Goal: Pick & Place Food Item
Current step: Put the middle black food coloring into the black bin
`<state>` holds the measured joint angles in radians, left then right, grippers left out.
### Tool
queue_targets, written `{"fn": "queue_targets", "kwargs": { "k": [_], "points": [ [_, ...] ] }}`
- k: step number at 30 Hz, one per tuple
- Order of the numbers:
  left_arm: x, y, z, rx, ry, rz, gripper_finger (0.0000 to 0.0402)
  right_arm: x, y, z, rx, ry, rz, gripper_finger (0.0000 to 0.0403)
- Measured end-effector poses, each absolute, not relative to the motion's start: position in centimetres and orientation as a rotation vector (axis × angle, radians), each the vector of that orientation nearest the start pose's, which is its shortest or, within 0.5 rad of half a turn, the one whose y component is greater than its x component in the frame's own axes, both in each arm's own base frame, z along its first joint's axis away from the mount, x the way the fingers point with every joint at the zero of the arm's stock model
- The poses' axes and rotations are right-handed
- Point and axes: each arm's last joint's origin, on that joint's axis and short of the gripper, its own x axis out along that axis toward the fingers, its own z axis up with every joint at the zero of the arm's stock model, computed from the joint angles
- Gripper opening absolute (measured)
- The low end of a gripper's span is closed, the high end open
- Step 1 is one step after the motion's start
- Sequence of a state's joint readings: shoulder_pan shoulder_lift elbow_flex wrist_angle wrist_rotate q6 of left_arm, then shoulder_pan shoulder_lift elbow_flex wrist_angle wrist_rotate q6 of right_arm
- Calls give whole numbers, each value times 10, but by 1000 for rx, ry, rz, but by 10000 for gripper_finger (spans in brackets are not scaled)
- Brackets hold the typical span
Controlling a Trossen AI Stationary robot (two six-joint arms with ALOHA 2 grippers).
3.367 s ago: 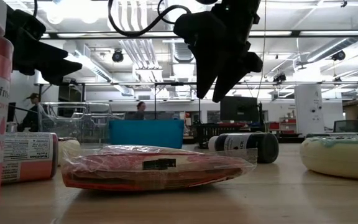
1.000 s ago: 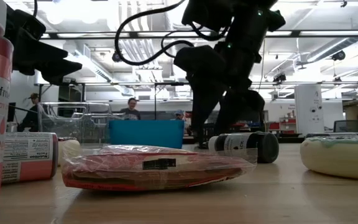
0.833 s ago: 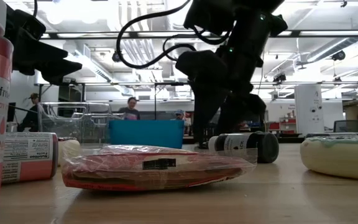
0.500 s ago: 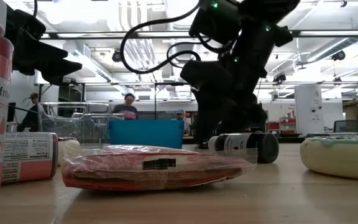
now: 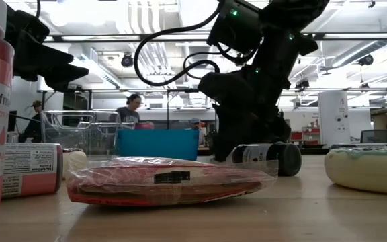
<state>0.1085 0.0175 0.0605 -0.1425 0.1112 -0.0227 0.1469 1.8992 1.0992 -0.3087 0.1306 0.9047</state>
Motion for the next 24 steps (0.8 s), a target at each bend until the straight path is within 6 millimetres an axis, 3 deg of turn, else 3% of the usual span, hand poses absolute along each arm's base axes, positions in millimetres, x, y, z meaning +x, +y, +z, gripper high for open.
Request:
{"fn": "queue_targets", "kwargs": {
  "k": [13,24],
  "points": [
    [94,7,169,-34,99,-1,273,357,49,131,681,1032,-455,78],
    [94,7,169,-34,99,-1,273,356,49,131,679,1040,-456,24]
  ]
}}
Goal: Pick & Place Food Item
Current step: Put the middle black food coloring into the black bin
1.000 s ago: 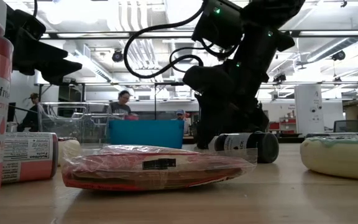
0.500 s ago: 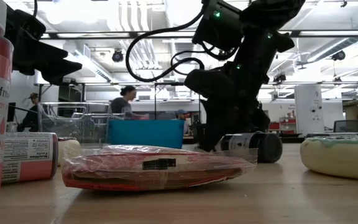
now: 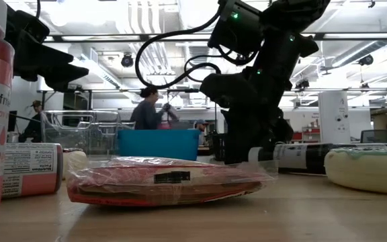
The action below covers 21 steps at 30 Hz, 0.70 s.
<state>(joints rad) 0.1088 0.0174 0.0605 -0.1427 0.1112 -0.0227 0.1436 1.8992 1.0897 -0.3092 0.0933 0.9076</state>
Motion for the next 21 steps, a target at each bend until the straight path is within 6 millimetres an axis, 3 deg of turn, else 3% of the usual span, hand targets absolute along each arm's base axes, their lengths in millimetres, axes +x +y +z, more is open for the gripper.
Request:
{"fn": "queue_targets", "kwargs": {
  "k": [21],
  "points": [
    [94,7,169,-34,99,-1,273,357,46,134,650,1024,-450,19]
  ]
}}
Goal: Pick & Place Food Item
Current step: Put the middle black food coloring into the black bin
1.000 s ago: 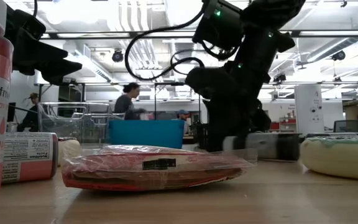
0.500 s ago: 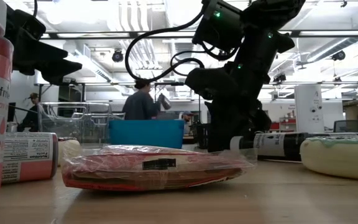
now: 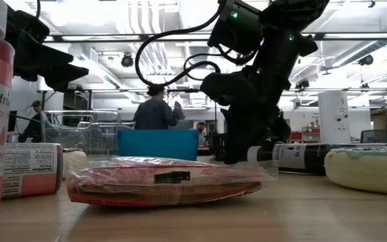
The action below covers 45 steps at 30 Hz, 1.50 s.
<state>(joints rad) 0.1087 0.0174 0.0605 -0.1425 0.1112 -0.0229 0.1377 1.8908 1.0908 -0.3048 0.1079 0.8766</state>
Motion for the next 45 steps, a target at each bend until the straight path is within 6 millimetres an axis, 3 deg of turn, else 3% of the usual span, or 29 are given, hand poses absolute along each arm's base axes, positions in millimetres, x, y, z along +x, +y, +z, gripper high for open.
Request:
{"fn": "queue_targets", "kwargs": {
  "k": [7,17,24,32,40,45],
  "points": [
    [94,7,169,-34,99,-1,273,356,43,157,597,912,-485,18],
    [94,7,169,-34,99,-1,273,350,38,191,388,704,-620,18],
    [94,7,169,-34,99,-1,273,349,42,193,323,667,-659,17],
    [94,7,169,-34,99,-1,273,346,61,197,254,586,-699,17],
    [94,7,169,-34,99,-1,273,338,78,189,292,550,-728,17],
    [94,7,169,-34,99,-1,273,330,91,181,241,432,-771,17]
  ]
}}
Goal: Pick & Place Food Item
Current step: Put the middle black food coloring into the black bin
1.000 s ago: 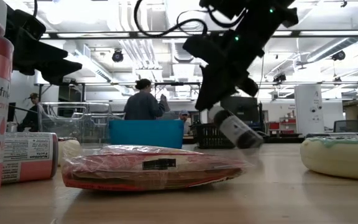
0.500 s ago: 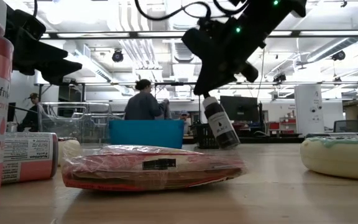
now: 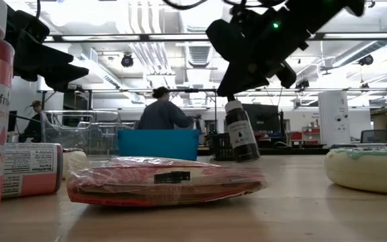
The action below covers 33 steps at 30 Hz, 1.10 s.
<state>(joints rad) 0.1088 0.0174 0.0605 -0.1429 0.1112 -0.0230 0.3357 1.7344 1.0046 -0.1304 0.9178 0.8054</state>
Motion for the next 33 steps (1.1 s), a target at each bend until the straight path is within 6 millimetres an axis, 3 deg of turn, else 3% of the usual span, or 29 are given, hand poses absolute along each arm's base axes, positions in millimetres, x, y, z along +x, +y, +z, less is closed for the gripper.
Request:
{"fn": "queue_targets", "kwargs": {
  "k": [7,13,22,29,33],
  "points": [
    [94,7,169,-34,99,-1,273,319,96,166,206,320,-787,17],
    [94,7,169,-34,99,-1,273,318,95,165,151,243,-796,17],
    [94,7,169,-34,99,-2,273,321,87,174,-6,208,-926,17],
    [94,7,169,-34,99,-2,273,322,67,187,24,192,-966,17],
    [94,7,169,-34,99,-1,273,321,50,206,-9,213,-946,17]
  ]
}}
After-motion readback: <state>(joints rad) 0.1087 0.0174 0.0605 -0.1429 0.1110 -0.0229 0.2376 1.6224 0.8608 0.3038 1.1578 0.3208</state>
